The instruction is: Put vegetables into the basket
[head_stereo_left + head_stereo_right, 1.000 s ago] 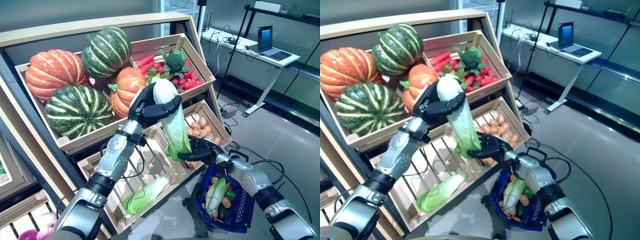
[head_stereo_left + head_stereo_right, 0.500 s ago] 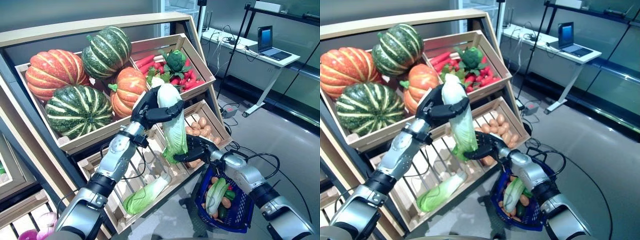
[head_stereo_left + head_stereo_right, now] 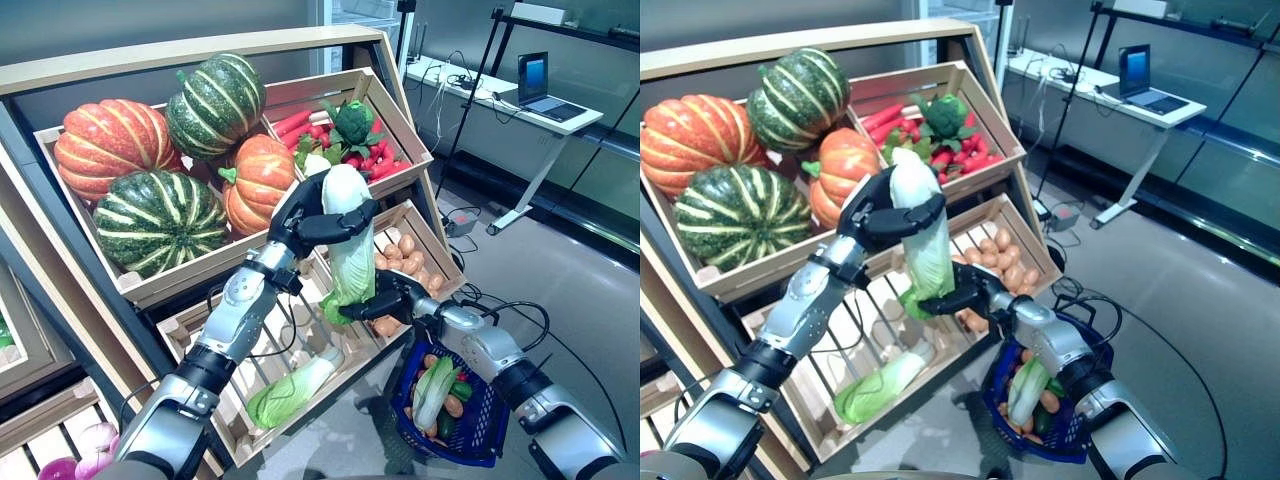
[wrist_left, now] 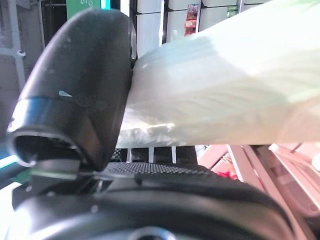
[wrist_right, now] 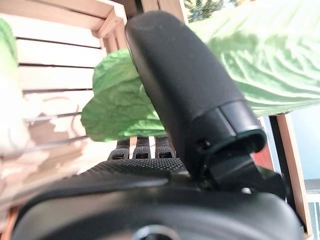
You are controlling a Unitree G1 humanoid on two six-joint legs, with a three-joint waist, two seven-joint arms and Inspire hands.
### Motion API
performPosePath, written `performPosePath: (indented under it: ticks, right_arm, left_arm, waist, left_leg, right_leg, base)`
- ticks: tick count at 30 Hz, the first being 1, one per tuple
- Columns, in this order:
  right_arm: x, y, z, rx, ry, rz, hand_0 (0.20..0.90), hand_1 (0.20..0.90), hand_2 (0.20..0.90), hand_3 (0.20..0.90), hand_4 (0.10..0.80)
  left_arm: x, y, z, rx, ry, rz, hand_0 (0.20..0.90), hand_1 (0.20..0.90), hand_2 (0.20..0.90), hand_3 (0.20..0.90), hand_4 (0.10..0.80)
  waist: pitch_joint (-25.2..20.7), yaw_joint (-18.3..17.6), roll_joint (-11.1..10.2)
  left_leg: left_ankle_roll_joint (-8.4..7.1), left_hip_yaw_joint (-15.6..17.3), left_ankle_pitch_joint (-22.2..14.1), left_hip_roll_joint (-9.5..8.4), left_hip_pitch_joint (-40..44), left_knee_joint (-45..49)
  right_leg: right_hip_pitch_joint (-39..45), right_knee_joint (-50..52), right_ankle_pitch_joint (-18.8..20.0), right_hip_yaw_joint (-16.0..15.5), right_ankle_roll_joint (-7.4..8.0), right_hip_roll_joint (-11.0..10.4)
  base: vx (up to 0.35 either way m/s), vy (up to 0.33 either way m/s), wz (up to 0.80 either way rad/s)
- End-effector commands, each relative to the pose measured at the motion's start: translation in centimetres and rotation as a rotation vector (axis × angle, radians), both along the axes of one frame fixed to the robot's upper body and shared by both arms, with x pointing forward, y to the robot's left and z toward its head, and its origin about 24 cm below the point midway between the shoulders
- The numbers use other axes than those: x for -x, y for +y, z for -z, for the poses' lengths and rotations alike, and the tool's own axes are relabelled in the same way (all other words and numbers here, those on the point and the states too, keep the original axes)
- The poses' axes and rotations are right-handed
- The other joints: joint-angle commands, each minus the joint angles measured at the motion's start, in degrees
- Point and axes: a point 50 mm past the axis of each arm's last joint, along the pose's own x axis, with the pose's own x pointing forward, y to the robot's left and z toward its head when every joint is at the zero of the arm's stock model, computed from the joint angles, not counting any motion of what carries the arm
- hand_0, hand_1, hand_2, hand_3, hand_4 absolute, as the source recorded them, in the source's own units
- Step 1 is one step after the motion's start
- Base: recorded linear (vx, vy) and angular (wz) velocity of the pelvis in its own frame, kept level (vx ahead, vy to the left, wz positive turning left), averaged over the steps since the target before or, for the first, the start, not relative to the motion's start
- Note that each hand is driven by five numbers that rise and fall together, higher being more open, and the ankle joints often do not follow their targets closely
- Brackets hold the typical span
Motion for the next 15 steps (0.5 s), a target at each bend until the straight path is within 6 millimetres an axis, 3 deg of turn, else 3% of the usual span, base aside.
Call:
performPosePath:
  ticks: [1,7,12,15]
  right_arm:
    - [-4.1,6.8,-13.5,-0.439,-0.409,-0.157,0.900,0.900,0.900,0.900,0.800]
    - [-2.9,7.4,-15.2,-0.615,-0.394,-0.386,0.900,0.900,0.900,0.900,0.800]
    - [-2.1,6.7,-15.8,-0.733,-0.393,-0.581,0.900,0.900,0.900,0.900,0.800]
    - [-2.0,6.1,-16.2,-0.777,-0.422,-0.608,0.900,0.900,0.900,0.900,0.800]
  left_arm:
    - [0.4,-7.1,-5.3,0.096,-0.175,0.295,0.300,0.300,0.300,0.300,0.400]
    - [0.4,-6.9,-4.2,0.063,-0.136,0.297,0.300,0.300,0.300,0.300,0.400]
    - [0.1,-6.3,-3.3,0.036,-0.108,0.286,0.300,0.300,0.300,0.300,0.400]
    - [-0.1,-6.1,-2.7,0.021,-0.097,0.278,0.300,0.300,0.300,0.300,0.400]
  waist:
    - [-3.41,0.45,-0.60]
    - [-3.91,0.73,-0.61]
    - [-4.15,0.96,-0.86]
    - [-4.31,1.09,-0.98]
  left_leg:
    - [0.39,-4.92,-1.48,-0.96,-3.24,0.05]
    - [0.35,-5.30,-1.56,-1.04,-3.43,0.05]
    - [0.45,-5.52,-1.69,-1.14,-3.40,0.05]
    - [0.48,-5.63,-1.75,-1.19,-3.42,0.05]
  right_leg:
    - [3.39,0.60,-3.56,-0.49,-0.44,-1.86]
    - [3.45,0.68,-3.80,-0.61,-0.32,-1.86]
    - [3.53,0.90,-4.03,-0.87,-0.19,-1.96]
    - [3.56,0.99,-4.14,-0.95,-0.09,-2.02]
  base:
    - [0.000,0.000,0.00]
    - [0.003,0.005,0.05]
    - [0.001,-0.003,0.05]
    - [0.000,0.000,0.00]
